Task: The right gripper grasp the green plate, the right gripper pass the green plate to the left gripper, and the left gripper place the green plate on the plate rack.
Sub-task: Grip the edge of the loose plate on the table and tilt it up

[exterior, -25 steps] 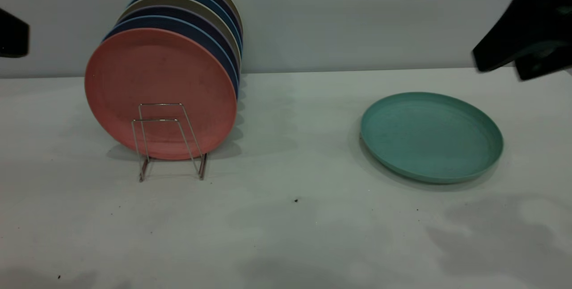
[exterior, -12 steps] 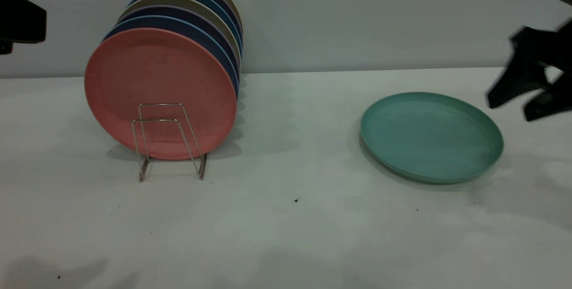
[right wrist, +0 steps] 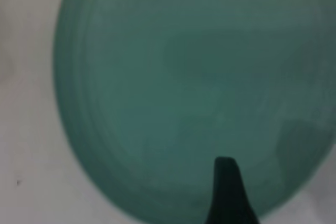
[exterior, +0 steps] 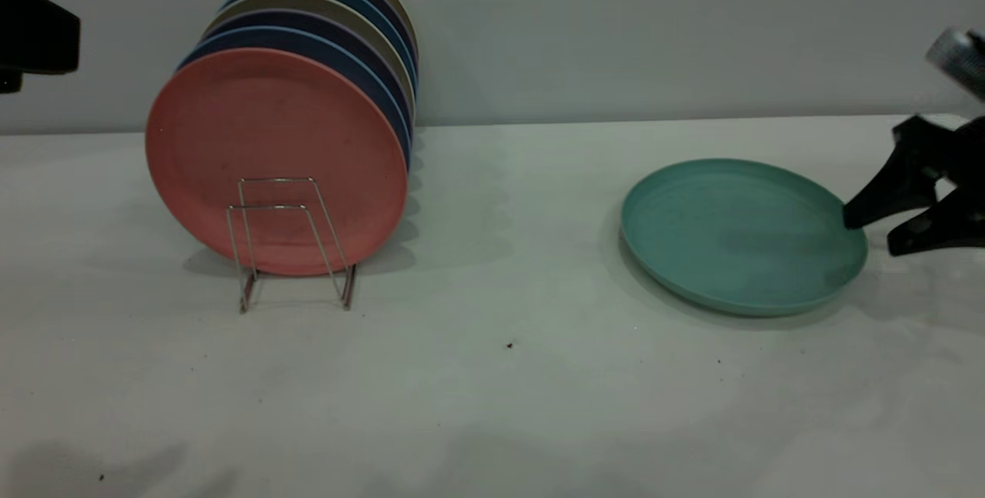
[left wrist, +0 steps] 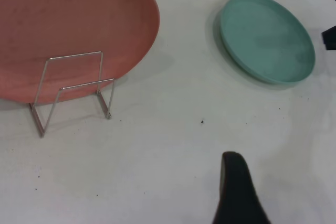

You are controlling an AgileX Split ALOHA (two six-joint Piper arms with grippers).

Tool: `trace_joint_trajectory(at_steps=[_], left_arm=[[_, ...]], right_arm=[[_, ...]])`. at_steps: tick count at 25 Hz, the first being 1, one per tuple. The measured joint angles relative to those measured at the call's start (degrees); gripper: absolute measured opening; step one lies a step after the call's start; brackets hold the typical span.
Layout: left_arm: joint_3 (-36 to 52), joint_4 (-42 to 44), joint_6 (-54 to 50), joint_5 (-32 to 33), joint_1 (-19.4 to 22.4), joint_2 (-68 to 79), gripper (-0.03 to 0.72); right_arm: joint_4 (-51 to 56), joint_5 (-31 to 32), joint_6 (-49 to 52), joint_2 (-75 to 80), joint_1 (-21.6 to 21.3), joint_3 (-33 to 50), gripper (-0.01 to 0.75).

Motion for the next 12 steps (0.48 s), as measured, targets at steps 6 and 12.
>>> trace_joint_trajectory(at_steps=[6, 12], left_arm=[[0.0, 0.0, 0.0, 0.9, 0.0, 0.0, 0.485], [0.0, 0.0, 0.0, 1.3, 0.0, 0.0, 0.485]], right_arm=[[0.0, -0.3, -0.1, 3.2, 0.0, -3.7, 0.519], [0.4, -2.6, -0.1, 4.1, 0.0, -4.2, 0.519]])
